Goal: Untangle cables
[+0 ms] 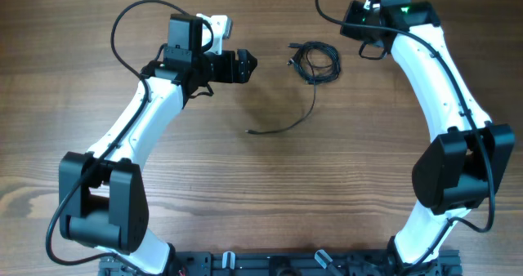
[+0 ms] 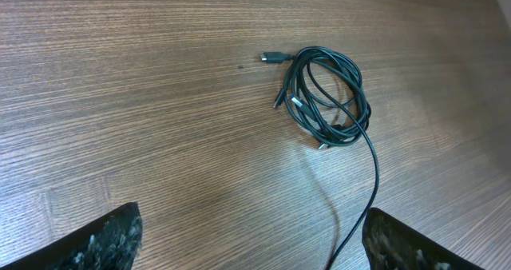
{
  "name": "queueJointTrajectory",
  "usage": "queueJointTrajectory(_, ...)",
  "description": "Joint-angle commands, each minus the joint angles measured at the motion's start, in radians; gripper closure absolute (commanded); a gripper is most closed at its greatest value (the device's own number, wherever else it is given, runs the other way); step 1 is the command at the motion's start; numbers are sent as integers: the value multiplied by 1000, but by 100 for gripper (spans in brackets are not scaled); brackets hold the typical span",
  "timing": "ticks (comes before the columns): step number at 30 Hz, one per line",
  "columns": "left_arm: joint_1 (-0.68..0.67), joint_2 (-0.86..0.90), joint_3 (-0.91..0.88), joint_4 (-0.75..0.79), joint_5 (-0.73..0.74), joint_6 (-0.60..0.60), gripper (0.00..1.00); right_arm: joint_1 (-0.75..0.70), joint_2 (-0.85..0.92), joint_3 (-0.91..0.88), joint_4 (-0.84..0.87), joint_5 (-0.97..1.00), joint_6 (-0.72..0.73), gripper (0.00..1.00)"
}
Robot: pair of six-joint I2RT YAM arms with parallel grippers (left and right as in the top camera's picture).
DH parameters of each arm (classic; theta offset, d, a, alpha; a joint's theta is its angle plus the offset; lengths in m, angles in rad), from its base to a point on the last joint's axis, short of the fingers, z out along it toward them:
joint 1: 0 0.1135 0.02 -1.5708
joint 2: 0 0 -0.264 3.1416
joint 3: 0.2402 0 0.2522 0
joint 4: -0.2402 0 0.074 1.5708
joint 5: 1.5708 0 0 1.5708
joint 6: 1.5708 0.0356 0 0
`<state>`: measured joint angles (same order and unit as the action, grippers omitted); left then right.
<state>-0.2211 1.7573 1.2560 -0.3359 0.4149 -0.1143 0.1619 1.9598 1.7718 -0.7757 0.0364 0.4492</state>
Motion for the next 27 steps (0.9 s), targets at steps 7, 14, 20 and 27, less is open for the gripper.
queueJointTrajectory(7, 3, -3, 5, 6, -12, -2, 10, 4, 103, 6, -27, 34, -4, 50)
queueJointTrajectory(14, 3, -3, 5, 6, -12, 2, 10, 15, 187, 3, -45, 34, 63, 51)
queueJointTrajectory(20, 3, -3, 5, 6, -12, 2, 10, 21, 238, 2, -44, 34, 100, 52)
queueJointTrajectory(27, 3, -3, 5, 6, -12, 2, 10, 49, 274, 2, -45, 35, 107, 60)
